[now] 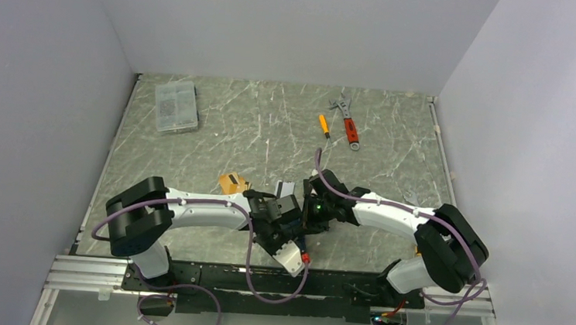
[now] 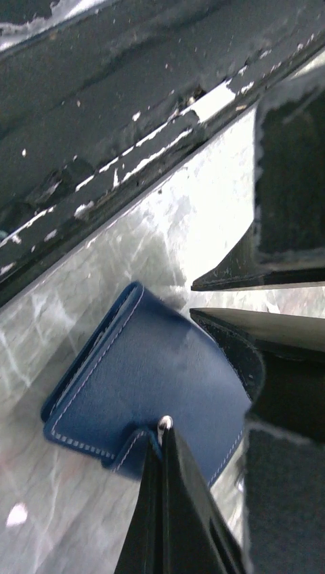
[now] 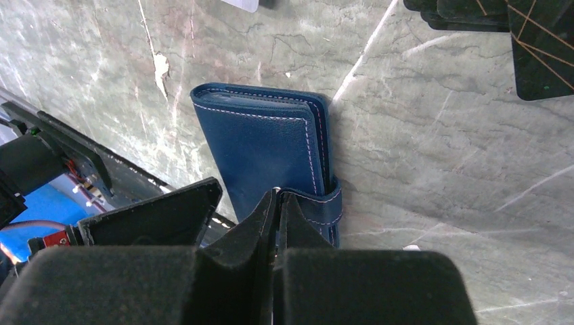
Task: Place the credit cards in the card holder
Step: Close the card holder at the center of the board.
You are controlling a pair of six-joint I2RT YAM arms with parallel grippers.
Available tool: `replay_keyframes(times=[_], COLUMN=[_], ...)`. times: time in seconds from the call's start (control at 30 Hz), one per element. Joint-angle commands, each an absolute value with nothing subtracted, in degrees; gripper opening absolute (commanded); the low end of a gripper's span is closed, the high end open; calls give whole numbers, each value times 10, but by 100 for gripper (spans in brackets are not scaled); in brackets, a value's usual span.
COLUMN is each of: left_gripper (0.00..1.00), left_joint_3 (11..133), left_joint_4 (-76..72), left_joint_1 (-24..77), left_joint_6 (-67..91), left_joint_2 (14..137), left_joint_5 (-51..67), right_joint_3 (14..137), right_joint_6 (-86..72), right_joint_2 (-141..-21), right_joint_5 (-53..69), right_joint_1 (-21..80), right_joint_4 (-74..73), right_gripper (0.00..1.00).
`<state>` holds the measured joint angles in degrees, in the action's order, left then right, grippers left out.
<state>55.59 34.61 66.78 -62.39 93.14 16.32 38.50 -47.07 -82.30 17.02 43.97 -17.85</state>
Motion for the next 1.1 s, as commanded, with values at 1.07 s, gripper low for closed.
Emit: replay_keyframes(times=[1.07], left_gripper=[18], left_joint_3=[566], left_joint_4=[311], left_joint_1=[668], left_joint_6=[-628], left_joint_2=[978], left_joint_5=[123], right_joint_3=[456], right_joint_6=[-428], right_joint_2=[-846], right_joint_5=[147], right_joint_1=[440], right_joint_4=[-266], right_gripper=[15])
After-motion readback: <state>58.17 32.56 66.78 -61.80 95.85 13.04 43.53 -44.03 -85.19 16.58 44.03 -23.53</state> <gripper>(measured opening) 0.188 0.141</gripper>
